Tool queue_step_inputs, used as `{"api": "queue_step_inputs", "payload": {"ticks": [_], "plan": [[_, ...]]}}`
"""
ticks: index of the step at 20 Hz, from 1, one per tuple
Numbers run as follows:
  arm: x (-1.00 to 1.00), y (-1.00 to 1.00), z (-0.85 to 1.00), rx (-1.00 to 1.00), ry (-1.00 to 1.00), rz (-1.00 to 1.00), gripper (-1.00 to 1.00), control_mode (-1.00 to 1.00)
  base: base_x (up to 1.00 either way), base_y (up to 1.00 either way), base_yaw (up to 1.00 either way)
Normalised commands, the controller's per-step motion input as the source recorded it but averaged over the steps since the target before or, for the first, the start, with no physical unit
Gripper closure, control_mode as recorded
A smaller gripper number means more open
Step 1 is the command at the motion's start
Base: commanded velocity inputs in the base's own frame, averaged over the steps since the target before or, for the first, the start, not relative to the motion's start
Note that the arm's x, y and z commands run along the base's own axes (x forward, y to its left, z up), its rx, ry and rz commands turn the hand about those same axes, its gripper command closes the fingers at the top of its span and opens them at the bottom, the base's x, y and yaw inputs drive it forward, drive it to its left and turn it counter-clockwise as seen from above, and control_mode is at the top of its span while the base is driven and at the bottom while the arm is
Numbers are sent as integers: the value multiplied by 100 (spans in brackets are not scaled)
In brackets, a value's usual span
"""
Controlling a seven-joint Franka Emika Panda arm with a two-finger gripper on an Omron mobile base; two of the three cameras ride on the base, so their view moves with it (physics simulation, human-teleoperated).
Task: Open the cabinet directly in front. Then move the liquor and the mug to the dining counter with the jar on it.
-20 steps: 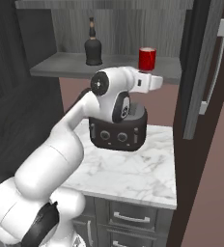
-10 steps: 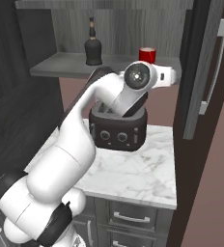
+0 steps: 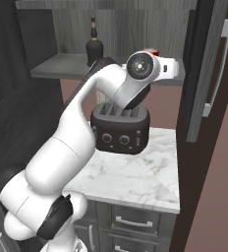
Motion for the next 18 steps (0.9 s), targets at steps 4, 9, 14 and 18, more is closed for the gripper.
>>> {"api": "queue_step_inputs", "payload": {"ticks": [4,9,14,18], "plan": [[35,0,17,0,0,0,-100,-100,0,0,0],[33,0,0,0,1,0,-100,-100,0,0,0],[35,0,0,0,4,0,-100,-100,0,0,0],[42,1,0,0,6,0,-100,-100,0,0,0]]}}
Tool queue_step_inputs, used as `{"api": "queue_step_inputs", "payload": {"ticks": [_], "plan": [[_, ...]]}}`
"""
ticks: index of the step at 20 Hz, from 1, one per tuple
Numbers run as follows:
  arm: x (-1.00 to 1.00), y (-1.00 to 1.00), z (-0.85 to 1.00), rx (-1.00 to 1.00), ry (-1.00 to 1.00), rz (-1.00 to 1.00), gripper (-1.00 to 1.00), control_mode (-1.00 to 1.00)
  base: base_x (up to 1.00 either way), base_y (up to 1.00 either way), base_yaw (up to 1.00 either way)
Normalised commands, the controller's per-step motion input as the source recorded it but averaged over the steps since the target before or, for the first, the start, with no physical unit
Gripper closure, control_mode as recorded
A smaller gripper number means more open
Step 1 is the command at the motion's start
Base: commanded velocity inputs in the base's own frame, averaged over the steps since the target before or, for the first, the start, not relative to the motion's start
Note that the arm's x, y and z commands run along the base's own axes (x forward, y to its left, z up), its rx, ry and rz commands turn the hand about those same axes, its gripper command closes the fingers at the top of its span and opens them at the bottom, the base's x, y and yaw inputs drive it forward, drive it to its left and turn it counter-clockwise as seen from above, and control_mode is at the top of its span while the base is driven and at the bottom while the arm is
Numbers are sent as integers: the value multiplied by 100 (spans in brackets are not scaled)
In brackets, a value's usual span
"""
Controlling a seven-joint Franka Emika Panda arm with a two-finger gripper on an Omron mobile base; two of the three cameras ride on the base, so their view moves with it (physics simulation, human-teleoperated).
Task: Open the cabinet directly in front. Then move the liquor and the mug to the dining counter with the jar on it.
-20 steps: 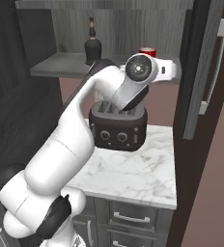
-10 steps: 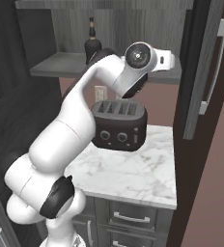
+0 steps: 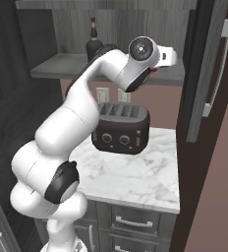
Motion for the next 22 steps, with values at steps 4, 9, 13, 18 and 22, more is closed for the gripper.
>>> {"api": "queue_step_inputs", "payload": {"ticks": [4,9,13,18,22], "plan": [[39,2,0,0,3,0,-100,-100,0,0,0],[40,-1,0,0,1,0,-100,-100,0,0,0],[40,-11,-1,0,0,1,-100,-100,0,0,0],[30,-17,-2,0,0,4,-100,-100,0,0,0],[5,-11,-7,0,0,3,-100,-100,0,0,0]]}}
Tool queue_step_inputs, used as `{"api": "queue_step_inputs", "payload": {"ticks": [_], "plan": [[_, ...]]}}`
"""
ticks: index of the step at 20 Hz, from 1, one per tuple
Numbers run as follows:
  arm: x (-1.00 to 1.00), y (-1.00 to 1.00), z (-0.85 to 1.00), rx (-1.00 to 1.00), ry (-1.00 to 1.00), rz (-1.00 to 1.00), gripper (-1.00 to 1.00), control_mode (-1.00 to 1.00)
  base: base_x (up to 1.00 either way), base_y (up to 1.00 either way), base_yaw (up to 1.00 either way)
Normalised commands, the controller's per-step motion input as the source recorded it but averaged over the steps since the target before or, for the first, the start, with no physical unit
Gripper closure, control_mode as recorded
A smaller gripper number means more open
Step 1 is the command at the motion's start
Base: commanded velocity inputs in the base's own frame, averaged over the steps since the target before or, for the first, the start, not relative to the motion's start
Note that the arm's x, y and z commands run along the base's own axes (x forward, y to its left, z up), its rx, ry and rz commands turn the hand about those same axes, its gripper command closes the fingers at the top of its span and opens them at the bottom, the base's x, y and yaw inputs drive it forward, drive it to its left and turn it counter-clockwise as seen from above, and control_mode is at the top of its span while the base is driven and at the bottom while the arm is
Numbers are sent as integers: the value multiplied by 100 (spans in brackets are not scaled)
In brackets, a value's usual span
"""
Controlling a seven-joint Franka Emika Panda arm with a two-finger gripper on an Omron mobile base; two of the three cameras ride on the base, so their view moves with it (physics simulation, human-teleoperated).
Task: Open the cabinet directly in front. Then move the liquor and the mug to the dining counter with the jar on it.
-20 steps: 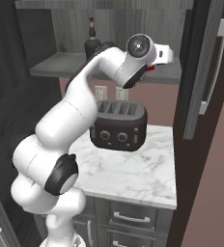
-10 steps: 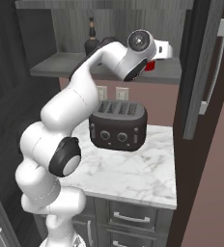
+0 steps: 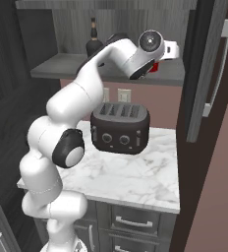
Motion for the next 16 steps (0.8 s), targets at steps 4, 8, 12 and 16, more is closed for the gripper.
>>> {"api": "queue_step_inputs", "payload": {"ticks": [4,8,12,16], "plan": [[0,0,0,0,0,0,-100,-100,0,0,0],[0,0,-9,0,0,0,-100,-100,0,0,0],[0,13,-8,0,0,0,-100,-100,0,0,0],[0,0,-2,2,0,0,-100,-100,0,0,0]]}}
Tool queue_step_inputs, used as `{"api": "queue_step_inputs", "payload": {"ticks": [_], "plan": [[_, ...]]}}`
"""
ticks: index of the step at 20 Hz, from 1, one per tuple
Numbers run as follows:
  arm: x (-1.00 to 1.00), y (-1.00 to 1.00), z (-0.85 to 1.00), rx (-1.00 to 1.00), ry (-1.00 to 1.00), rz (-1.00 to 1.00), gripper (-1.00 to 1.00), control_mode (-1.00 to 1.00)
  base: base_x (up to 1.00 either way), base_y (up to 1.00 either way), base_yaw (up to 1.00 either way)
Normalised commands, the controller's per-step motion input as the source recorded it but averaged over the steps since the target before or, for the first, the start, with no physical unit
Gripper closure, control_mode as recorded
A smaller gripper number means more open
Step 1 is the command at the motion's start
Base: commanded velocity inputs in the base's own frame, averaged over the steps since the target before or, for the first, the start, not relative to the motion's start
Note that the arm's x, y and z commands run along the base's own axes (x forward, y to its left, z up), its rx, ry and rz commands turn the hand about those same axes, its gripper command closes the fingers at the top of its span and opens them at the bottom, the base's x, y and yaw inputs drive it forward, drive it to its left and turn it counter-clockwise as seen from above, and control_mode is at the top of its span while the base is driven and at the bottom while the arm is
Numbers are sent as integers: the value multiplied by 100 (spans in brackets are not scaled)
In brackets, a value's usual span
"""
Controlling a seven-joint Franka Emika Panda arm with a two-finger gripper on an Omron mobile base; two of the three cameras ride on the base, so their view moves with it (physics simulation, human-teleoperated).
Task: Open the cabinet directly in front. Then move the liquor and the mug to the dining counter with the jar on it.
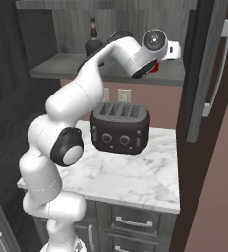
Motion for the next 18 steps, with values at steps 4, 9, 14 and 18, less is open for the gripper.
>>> {"api": "queue_step_inputs", "payload": {"ticks": [4,9,14,18], "plan": [[0,7,-14,8,0,0,-100,-100,0,0,0],[4,2,-8,5,0,0,-100,-100,0,0,0],[22,13,-15,3,0,0,-100,-100,0,0,0],[25,17,-18,4,0,0,100,-100,0,0,0]]}}
